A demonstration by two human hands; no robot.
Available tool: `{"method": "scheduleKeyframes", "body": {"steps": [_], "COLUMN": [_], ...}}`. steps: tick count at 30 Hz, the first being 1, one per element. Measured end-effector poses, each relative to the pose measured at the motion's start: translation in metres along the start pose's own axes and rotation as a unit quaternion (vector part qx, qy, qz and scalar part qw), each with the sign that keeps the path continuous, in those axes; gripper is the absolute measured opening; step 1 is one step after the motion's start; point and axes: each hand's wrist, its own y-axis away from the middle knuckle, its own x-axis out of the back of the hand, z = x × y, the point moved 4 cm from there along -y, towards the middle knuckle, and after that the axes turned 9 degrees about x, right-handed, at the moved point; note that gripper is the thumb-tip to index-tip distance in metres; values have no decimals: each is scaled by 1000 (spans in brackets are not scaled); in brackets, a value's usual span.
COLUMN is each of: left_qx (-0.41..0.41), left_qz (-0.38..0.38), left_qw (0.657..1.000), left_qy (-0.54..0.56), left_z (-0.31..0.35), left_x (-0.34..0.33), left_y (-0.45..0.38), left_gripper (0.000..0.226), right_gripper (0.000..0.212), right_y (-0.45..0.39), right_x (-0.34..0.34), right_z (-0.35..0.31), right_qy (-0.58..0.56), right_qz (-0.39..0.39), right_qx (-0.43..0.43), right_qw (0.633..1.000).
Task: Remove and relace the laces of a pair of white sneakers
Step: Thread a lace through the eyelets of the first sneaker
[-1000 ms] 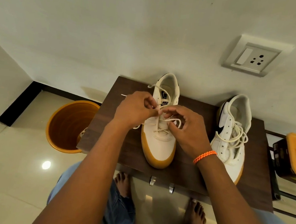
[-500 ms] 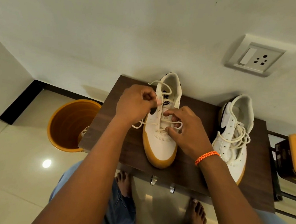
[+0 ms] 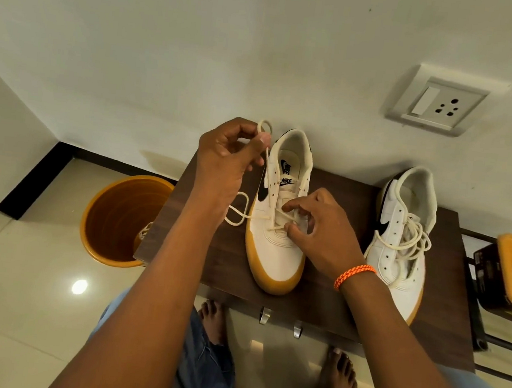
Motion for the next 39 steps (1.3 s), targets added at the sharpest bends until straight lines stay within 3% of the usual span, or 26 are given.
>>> {"method": "scheduleKeyframes", "body": {"steps": [3,8,10,13,15,17,19,22,24,27,30,32,36,39], "left_qx": [10,60,114,182,182,152,120,92,39,42,93,109,115,152], "left_qz": [10,151,112,24,4,13,-27,-127,-113,-155,-225,-233,-214,-197], "left_qw": [999,971,969,965,961,947,927,909,916,955,956,957,970,962], "left_qy": [-34,-175,-187,-185,-208,-281,-354,-386,-384,-247,-162,-137,-9,113], "left_z": [-3,-21,-27,-35,-37,-36,-34,-31,-24,-12,-3,3,15,13], "left_x": [-1,20,20,12,9,10,10,1,-3,-12,-23,-25,-14,-3], "left_y": [-2,-6,-7,-6,-6,-7,-7,1,3,6,17,21,19,15], "left_gripper": [6,11,9,11,15,16,22,47,50,44,55,61,49,46], "right_gripper": [28,35,41,33,30,31,24,14,13,12,17,17,21,22], "right_y": [0,1,0,-3,-4,-3,-3,-7,-9,-10,-7,-3,5,9], "right_x": [-1,1,0,-5,-14,-27,-33,-26,-13,11,28,37,46,44], "right_z": [-1,-1,-6,-24,-39,-49,-52,-47,-43,-41,-35,-28,-10,1], "right_qy": [-8,-22,-7,0,45,150,183,42,-129,-269,-369,-464,-645,-665], "right_qz": [0,10,29,60,46,22,18,38,55,99,157,184,244,268], "right_qx": [-4,-7,-2,34,65,88,90,54,3,-13,-16,-31,-95,-144], "right_qw": [1000,1000,1000,998,996,984,979,997,990,958,916,866,718,682]}}
